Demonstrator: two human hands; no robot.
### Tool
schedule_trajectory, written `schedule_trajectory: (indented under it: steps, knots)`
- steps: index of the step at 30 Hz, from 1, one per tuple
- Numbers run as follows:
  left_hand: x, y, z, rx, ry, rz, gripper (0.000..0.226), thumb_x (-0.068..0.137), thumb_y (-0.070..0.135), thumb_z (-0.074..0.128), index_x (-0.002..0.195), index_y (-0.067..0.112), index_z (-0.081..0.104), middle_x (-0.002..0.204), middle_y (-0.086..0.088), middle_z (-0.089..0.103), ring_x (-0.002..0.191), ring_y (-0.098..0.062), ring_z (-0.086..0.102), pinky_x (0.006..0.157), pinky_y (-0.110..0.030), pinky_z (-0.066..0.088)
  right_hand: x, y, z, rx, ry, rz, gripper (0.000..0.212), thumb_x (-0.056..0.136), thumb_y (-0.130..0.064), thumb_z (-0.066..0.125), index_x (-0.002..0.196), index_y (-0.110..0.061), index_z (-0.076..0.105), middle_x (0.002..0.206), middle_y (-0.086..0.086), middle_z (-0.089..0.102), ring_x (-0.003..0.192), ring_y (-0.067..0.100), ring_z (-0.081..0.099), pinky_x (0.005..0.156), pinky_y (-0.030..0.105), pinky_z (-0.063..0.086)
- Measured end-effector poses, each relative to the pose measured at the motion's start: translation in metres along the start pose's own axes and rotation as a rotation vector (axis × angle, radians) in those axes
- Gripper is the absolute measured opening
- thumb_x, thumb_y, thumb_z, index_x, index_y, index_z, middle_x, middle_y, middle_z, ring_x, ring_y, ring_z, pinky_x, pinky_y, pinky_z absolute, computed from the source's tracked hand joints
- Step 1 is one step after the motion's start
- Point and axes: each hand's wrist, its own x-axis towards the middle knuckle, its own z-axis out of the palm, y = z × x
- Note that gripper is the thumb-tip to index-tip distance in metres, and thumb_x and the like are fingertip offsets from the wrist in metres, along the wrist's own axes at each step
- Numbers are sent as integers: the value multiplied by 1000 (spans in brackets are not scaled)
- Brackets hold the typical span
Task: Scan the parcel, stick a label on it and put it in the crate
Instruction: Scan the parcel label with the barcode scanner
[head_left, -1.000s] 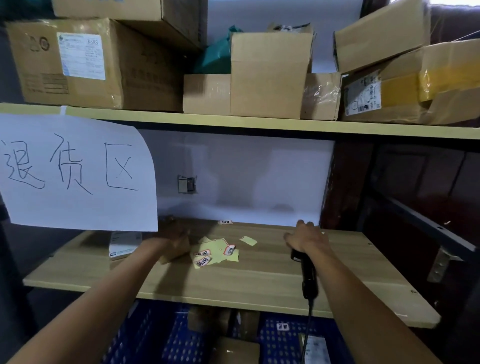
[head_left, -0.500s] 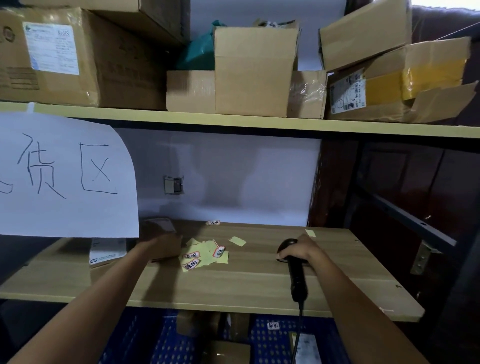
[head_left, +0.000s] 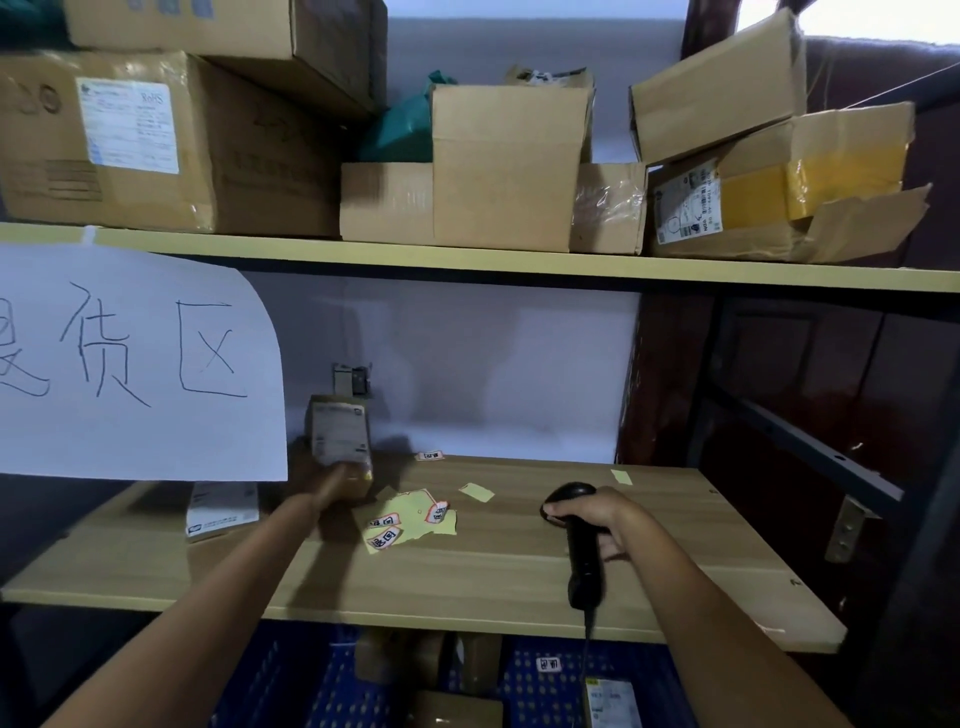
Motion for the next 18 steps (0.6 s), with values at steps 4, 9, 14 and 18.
schedule_trajectory:
  steps: [4,9,14,18]
  knots:
    - [-8,2,11,6,-197,6,47,89,11,62,133,2,49,101,-13,67,75,-16,60,48,-9,50,-13,-15,13,393,-41,-230,60,74,-16,85,126,-4,57,96,14,73,66,26,73,62,35,61]
    - [-14,7,22,135,-169,350,69,69,-7,78,123,12,41,140,-20,54,126,-31,53,103,-28,41,-47,-56,29,531,-81,-440,24,76,-13,81,96,-7,68,61,5,67,51,17,63,60,30,59]
    - [-23,6,33,311,11,469,109,42,21,91,136,12,35,128,-15,50,118,-31,52,95,-44,50,-74,-79,50,471,-126,-601,14,79,-13,79,87,-15,67,58,5,63,55,17,64,56,28,59]
    - [-25,9,34,328,27,505,99,40,28,91,125,11,45,124,-12,57,111,-29,59,89,-46,53,-79,-84,58,398,-140,-655,12,79,-14,78,85,-17,67,60,5,63,57,18,61,56,27,55]
